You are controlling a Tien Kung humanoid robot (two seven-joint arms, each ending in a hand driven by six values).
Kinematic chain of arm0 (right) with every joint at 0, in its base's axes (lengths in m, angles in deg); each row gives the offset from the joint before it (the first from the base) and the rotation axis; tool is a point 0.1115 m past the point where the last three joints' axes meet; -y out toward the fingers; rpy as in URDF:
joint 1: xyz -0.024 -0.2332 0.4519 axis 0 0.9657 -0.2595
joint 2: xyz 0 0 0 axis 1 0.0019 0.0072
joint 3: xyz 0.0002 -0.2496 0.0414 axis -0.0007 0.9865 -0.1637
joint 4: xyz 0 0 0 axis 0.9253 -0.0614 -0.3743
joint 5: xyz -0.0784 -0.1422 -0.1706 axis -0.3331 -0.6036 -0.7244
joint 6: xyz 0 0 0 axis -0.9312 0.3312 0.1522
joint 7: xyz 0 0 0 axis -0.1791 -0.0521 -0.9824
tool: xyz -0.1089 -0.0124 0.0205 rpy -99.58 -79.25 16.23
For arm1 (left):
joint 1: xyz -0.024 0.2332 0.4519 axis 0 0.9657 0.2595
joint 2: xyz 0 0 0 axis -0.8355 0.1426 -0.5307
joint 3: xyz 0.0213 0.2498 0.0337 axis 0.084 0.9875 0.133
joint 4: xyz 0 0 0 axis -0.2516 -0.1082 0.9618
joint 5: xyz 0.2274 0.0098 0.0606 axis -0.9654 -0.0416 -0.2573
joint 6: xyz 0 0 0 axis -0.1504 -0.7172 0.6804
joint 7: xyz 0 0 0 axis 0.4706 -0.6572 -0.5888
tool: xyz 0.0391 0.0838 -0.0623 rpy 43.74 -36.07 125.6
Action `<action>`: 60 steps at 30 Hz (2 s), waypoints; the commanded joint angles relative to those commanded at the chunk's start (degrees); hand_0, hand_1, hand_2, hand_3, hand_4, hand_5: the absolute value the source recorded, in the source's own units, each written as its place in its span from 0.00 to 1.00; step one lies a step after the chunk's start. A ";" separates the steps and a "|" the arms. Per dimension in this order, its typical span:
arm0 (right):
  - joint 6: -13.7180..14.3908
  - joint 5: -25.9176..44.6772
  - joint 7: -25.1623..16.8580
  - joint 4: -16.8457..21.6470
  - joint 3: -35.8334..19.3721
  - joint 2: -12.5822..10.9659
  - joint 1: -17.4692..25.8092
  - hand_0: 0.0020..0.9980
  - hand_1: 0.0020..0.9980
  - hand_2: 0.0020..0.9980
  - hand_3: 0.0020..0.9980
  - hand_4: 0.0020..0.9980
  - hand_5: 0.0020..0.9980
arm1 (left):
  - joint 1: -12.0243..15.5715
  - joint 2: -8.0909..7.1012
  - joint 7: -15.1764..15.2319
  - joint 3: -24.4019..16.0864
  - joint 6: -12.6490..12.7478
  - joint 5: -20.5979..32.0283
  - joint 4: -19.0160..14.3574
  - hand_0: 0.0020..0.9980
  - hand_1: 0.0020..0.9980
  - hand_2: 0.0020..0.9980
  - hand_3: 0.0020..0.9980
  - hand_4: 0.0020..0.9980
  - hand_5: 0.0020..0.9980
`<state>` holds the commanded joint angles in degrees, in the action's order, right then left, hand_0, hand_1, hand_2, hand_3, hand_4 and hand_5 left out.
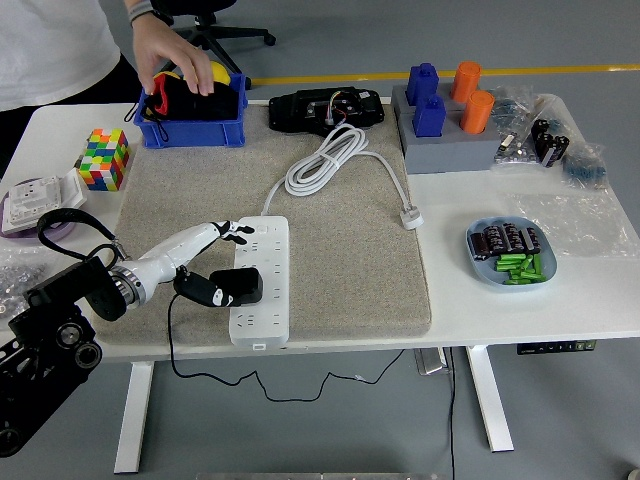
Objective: Pull the plug out,throw it away,press the button
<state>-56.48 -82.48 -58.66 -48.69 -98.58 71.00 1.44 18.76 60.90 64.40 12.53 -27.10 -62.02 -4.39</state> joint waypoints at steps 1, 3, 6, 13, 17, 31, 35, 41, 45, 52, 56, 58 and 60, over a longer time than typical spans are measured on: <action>0.00 0.00 0.00 0.02 0.01 -0.02 0.00 0.70 0.68 0.66 0.62 0.71 0.49 | -0.05 0.02 0.12 0.21 0.23 0.11 0.23 0.81 0.67 0.56 0.65 0.93 0.00; 0.00 -0.01 -0.02 0.03 -0.01 -0.02 -0.02 0.70 0.68 0.66 0.62 0.71 0.49 | -0.14 0.08 0.27 0.51 0.51 0.33 0.61 0.81 0.67 0.56 0.65 0.93 0.00; -0.03 -0.02 0.00 0.06 0.02 0.03 -0.03 0.70 0.68 0.66 0.62 0.71 0.49 | -0.33 0.20 0.34 0.88 0.62 0.58 1.14 0.81 0.67 0.56 0.65 0.93 0.00; -0.02 -0.05 0.00 0.00 0.06 0.01 0.01 0.70 0.68 0.66 0.62 0.71 0.49 | -0.36 0.29 0.71 0.99 1.32 1.58 1.68 0.55 0.46 0.43 0.55 0.81 0.00; -0.04 -0.02 -0.01 0.03 0.03 0.07 -0.06 0.70 0.68 0.66 0.62 0.71 0.49 | -0.46 0.33 1.27 1.01 2.21 2.95 2.13 0.55 0.46 0.43 0.55 0.81 0.00; -0.05 0.06 -0.01 -0.01 0.32 -0.10 -0.14 0.70 0.68 0.66 0.62 0.71 0.49 | -0.86 -0.41 2.97 -1.19 2.85 5.70 -0.16 0.40 0.37 0.35 0.52 0.73 0.00; -0.09 0.11 -0.01 0.03 0.71 -0.21 -0.31 0.70 0.68 0.66 0.62 0.71 0.49 | -2.14 0.23 4.83 -3.01 4.91 4.86 2.23 0.40 0.37 0.35 0.52 0.73 0.00; -0.12 0.32 -0.01 -0.02 1.16 -0.45 -0.45 0.70 0.68 0.66 0.62 0.71 0.49 | -5.11 1.65 7.61 -4.87 9.30 -0.10 10.53 0.41 0.37 0.35 0.52 0.73 0.00; -0.20 0.49 0.01 -0.02 1.42 -0.63 -0.51 0.70 0.68 0.66 0.62 0.71 0.49 | -6.66 2.00 9.06 -4.29 11.06 -1.14 16.09 0.44 0.39 0.36 0.53 0.74 0.00; -0.22 0.63 0.03 -0.08 1.93 -0.82 -0.43 0.70 0.68 0.66 0.62 0.71 0.49 | -7.67 2.80 10.19 -3.34 13.31 -0.62 20.44 0.49 0.45 0.42 0.56 0.73 0.00; -0.34 0.70 0.10 -0.08 2.18 -0.83 -0.34 0.70 0.68 0.66 0.62 0.71 0.49 | -8.08 3.06 10.52 -2.63 13.42 0.05 21.82 0.60 0.56 0.54 0.60 0.78 0.00; -0.36 0.69 0.11 -0.06 2.25 -0.84 -0.31 0.70 0.68 0.66 0.62 0.71 0.49 | -8.30 3.15 10.45 -2.18 13.38 -0.03 22.40 0.60 0.56 0.54 0.60 0.78 0.00; -0.38 0.72 0.12 0.00 2.27 -0.83 -0.25 0.70 0.68 0.66 0.62 0.71 0.49 | -8.43 3.34 9.93 -2.04 13.05 -0.94 22.85 0.60 0.56 0.54 0.60 0.78 0.00</action>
<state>-56.86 -81.76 -58.54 -48.69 -96.31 70.17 1.19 10.32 64.23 74.33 10.48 -14.04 -62.96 18.45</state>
